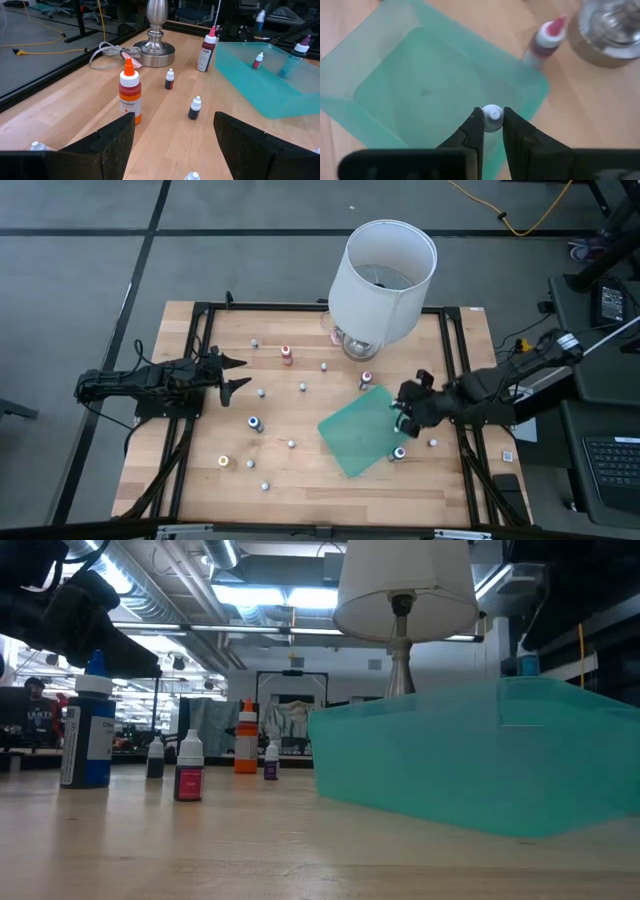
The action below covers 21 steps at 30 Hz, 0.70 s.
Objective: Pick & Place food coloring
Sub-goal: Put the small blue food coloring bottle into the green bin
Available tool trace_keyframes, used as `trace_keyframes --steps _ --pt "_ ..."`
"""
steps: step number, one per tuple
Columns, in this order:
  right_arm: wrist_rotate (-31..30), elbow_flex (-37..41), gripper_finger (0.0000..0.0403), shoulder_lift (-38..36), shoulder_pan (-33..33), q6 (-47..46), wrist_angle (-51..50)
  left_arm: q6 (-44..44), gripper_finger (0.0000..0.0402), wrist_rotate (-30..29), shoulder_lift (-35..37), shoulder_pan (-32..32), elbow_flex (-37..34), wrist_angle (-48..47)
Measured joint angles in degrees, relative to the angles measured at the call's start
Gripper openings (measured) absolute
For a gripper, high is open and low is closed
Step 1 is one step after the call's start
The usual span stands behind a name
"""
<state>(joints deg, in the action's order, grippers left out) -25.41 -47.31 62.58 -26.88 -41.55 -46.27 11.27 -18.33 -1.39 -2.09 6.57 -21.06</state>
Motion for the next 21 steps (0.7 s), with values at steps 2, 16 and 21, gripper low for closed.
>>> trace_keyframes --steps 2,16,21 --pt "-1.89 -0.02 0.0054 1.88 -2.15 -1.87 0.77 0.00 0.0265 -0.02 0.00 -0.02 0.00 -0.02" --pt "-2.22 0.00 0.0054 12.25 -6.56 -1.13 5.99 0.00 0.0267 -0.02 0.00 0.00 0.01 -0.03" --pt "-0.95 0.02 0.0054 12.83 -7.45 4.00 5.04 0.00 0.0265 -0.02 0.00 0.00 0.02 -0.02"
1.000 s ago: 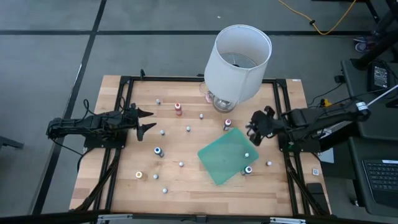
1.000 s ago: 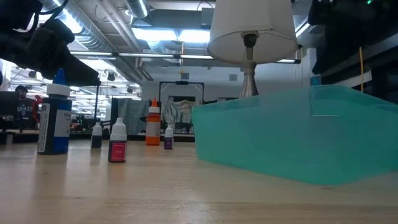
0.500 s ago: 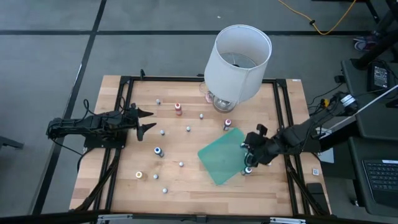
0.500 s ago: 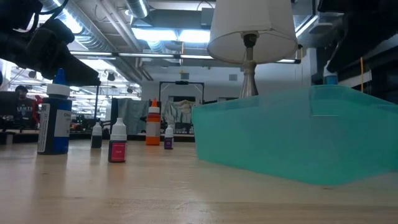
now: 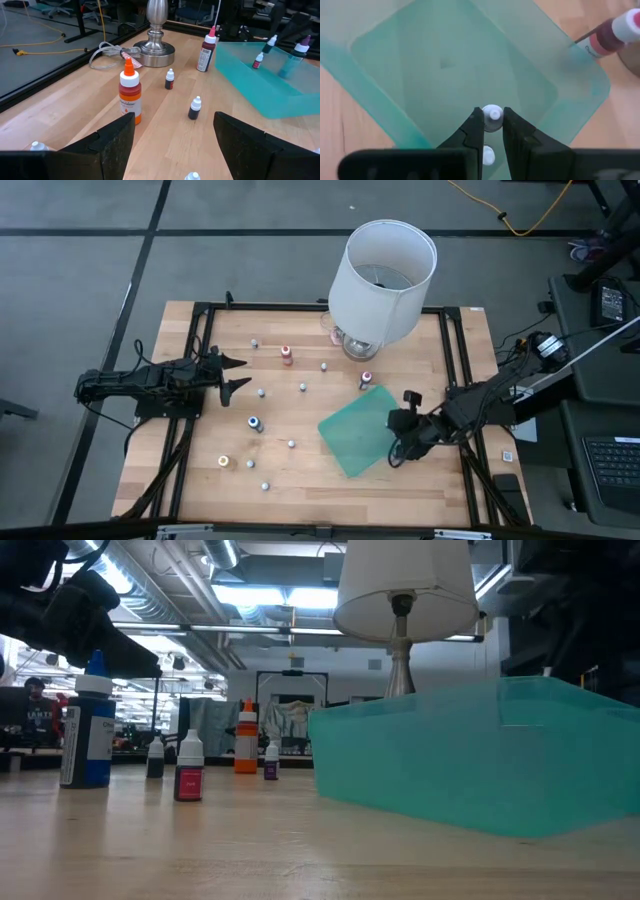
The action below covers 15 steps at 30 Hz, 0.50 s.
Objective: Pick & Place food coloring
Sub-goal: Put the small blue food coloring bottle into the green bin
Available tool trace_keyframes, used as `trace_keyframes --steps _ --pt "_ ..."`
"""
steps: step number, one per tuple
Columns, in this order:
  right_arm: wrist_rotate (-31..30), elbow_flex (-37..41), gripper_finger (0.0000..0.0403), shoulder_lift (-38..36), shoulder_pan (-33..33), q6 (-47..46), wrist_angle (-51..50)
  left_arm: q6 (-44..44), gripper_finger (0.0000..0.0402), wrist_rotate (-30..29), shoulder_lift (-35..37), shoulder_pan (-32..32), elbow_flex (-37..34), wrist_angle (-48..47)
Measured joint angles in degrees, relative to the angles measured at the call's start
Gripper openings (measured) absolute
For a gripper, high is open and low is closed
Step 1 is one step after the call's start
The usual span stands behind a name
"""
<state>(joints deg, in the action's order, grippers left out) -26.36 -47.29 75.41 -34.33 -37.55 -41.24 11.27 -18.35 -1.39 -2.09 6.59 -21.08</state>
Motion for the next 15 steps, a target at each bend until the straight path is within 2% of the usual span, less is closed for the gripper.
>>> trace_keyframes --steps 5,9,11,15 --pt "1.45 0.00 0.0054 -0.85 -0.86 6.65 -0.73 0.00 0.0267 0.00 0.00 -0.01 -0.01 -0.02" --pt "6.64 0.02 0.0053 -0.90 -0.91 14.48 -0.94 0.00 0.0265 0.00 0.00 -0.02 -0.01 -0.02" --pt "7.09 0.26 0.0054 -1.27 -0.87 17.27 -0.79 0.00 0.0265 0.00 -0.01 -0.01 0.00 -0.02" --pt "8.44 3.47 0.0055 -3.34 -0.85 20.18 3.52 0.00 0.0267 0.00 0.00 0.00 -0.02 -0.04"
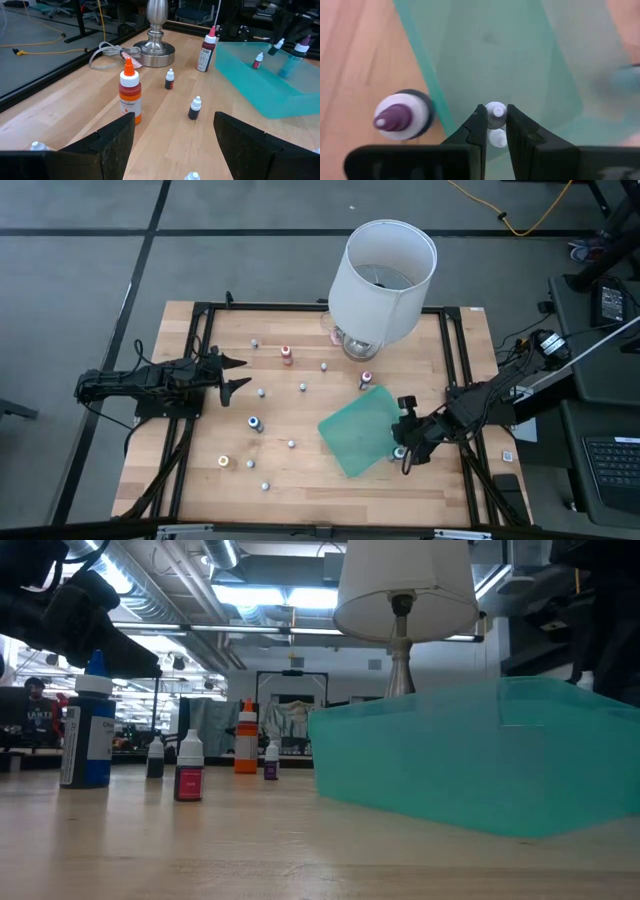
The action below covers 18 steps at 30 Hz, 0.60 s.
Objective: Pick & Place food coloring
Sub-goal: Put the small blue food coloring bottle into the green bin
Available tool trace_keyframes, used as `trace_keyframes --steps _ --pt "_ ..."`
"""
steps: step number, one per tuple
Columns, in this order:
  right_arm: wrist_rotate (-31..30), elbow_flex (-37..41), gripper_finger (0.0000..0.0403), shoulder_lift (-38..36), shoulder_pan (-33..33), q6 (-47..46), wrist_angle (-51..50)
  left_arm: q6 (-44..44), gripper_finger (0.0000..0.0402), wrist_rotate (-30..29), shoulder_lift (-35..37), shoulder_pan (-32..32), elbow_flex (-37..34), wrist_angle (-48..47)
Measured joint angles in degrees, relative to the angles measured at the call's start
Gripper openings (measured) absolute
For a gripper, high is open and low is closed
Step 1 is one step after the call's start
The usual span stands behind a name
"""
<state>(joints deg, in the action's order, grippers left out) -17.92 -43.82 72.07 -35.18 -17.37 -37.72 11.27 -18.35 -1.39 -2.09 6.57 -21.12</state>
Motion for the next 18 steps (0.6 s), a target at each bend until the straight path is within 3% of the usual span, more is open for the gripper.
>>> trace_keyframes --steps 18 --pt "1.57 12.57 0.0055 -3.87 0.23 5.48 18.46 0.00 0.0267 0.02 -0.01 -0.01 0.02 0.04"
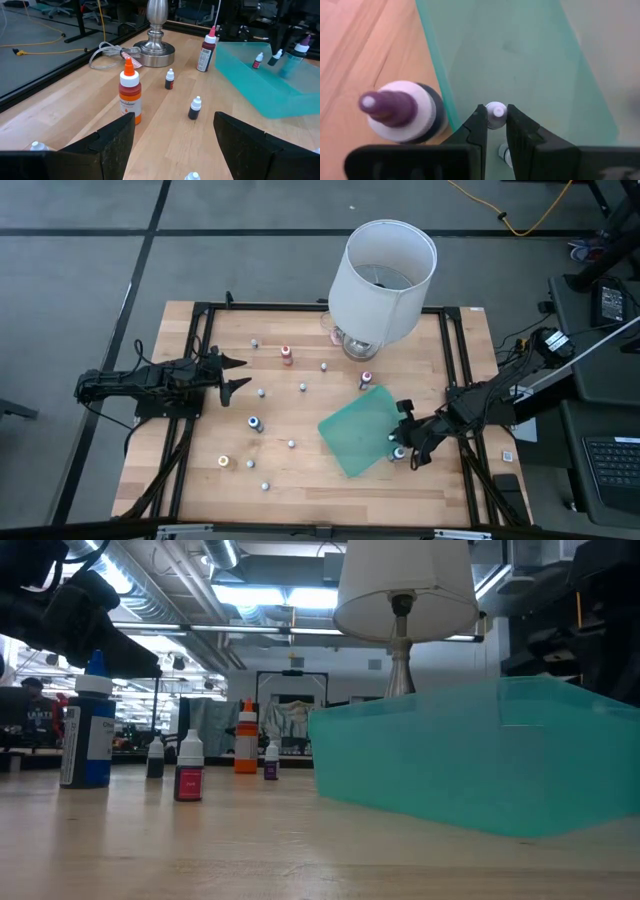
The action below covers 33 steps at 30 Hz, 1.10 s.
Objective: Pick & Place food coloring
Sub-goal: Put the small blue food coloring bottle into the green bin
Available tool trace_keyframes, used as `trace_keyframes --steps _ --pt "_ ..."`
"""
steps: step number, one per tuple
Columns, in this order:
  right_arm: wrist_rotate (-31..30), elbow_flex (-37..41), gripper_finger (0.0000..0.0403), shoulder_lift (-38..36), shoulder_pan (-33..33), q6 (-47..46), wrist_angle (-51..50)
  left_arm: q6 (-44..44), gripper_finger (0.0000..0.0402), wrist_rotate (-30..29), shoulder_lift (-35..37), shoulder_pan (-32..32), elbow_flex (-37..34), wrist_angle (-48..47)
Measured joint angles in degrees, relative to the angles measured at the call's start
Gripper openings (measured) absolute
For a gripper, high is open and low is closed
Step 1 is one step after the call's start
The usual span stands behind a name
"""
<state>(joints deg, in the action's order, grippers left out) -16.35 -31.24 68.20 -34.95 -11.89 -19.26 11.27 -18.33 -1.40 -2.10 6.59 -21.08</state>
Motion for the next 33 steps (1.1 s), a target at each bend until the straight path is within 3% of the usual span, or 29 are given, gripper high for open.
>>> trace_keyframes --steps 28,33 --pt "3.03 0.81 0.0055 1.51 4.09 1.65 -1.21 0.00 0.0266 0.00 -0.01 0.01 0.00 0.02" --pt "3.03 0.81 0.0075 1.51 4.09 1.48 -1.86 0.00 0.0266 0.00 -0.01 -0.01 -0.02 0.02"
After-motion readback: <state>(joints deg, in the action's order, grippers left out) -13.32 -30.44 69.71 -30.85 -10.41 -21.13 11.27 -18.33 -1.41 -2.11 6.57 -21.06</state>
